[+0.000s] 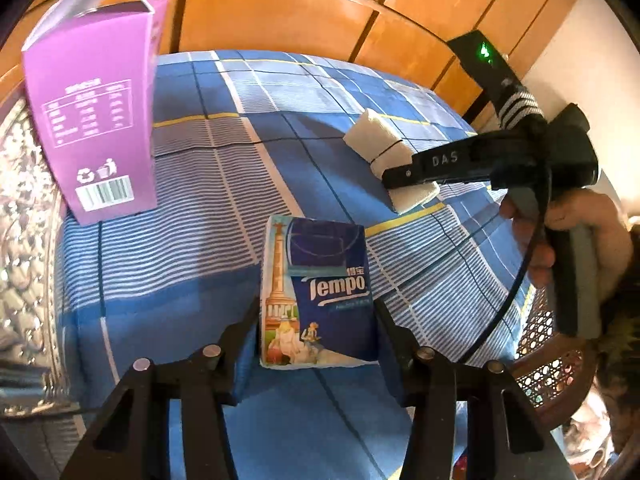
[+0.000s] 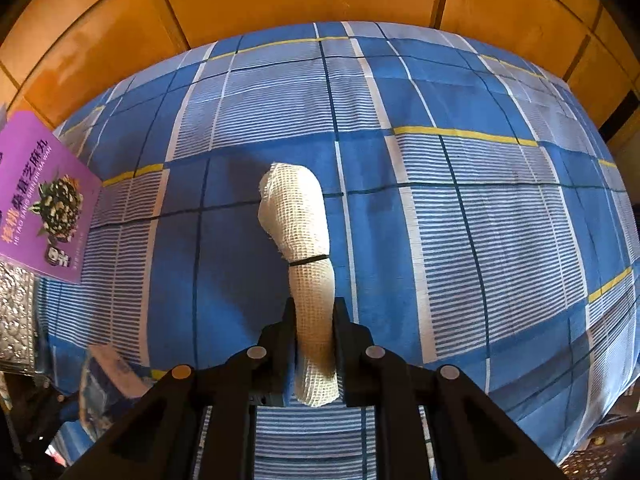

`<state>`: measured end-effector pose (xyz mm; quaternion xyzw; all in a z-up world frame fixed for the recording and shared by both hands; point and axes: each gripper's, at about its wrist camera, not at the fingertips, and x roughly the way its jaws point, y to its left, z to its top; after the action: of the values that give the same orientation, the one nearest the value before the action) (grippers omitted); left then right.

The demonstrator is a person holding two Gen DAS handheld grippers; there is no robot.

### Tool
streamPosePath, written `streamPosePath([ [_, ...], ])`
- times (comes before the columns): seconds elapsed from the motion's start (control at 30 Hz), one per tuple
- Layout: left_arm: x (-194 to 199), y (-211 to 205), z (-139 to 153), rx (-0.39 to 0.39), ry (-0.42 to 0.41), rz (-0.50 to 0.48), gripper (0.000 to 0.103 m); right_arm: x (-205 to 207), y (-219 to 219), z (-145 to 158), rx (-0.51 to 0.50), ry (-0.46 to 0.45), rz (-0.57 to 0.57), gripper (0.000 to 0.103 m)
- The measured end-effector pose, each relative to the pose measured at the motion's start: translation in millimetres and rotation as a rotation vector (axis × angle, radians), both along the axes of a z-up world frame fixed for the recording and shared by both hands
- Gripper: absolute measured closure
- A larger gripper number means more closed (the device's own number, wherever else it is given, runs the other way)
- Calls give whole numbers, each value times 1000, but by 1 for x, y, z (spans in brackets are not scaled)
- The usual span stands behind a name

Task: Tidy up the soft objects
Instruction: 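Carry the Tempo pack into the gold tray with the left tool and open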

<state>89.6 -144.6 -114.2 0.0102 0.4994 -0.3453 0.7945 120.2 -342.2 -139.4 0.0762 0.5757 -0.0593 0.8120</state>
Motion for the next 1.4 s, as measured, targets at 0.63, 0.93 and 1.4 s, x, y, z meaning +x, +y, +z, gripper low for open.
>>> streamPosePath([
  [0.63,31,-51,98,75,-252,7,52,-6,-4,-4,-9,-7,-3,85],
  [0.93,139,-19,162,88,-291,204,51,-4,5,-10,-12,-7,-3,85],
  [1.4,133,215,151,86,-268,623,51,-3,22,-14,-90,-16,33,85],
])
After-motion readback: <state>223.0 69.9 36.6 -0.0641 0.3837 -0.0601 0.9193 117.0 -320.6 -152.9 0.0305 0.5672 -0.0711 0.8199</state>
